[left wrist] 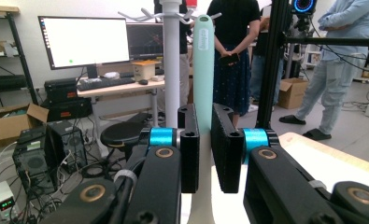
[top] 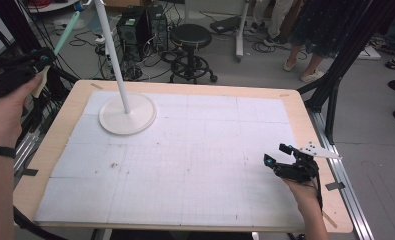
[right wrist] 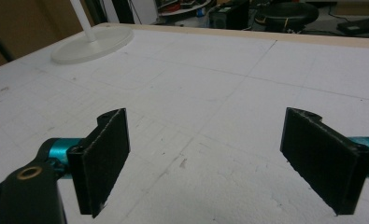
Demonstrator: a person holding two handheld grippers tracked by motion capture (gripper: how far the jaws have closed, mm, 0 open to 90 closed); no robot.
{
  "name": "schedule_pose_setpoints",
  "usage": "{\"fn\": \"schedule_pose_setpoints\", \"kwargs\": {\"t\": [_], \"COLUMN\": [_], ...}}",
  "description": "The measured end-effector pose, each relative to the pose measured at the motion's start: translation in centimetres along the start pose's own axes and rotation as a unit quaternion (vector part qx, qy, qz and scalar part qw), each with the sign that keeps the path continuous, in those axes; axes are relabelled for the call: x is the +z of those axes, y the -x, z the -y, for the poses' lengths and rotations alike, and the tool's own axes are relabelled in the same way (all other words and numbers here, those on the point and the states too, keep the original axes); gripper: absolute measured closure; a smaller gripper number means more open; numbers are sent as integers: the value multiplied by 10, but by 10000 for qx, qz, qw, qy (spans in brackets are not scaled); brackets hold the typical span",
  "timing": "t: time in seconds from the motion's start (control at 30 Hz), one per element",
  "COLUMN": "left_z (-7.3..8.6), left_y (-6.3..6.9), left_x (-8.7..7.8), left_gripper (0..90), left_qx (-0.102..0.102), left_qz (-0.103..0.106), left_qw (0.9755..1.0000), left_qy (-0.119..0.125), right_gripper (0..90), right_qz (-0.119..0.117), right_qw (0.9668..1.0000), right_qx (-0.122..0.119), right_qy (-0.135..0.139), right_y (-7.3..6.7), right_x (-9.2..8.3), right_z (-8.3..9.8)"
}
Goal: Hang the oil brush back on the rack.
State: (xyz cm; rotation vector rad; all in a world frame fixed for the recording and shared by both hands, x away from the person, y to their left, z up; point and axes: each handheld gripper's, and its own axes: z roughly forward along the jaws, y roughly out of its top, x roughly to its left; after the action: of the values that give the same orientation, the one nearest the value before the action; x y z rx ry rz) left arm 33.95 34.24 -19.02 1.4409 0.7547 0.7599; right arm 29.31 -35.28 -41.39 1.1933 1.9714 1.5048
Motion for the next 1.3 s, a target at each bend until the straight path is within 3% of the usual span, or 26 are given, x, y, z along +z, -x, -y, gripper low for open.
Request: {"fn": "schedule_pose_setpoints", "kwargs": {"t": [0.53,0.8,1.3], "left_z": [-13,-12,-11], "left_y": [1,-3,0], "left_x": [17,21,29], "left_gripper": [821,821,820], "left_qx": [72,40,174], "left_qz": [-110,-177,-250], "left_qw": [9999,9998,9994], "left_qy": [-65,-79,-142], "right_gripper": [149,149,149], "right_qz": [-15,-25,-26], "right_qw": [10000,10000,10000], "right_qx": [-23,-21,-12], "right_qy": [-3,10,1], "right_y": [0,1,1], "right_x": [0,-1,-1], "right_z": [0,0,1]}}
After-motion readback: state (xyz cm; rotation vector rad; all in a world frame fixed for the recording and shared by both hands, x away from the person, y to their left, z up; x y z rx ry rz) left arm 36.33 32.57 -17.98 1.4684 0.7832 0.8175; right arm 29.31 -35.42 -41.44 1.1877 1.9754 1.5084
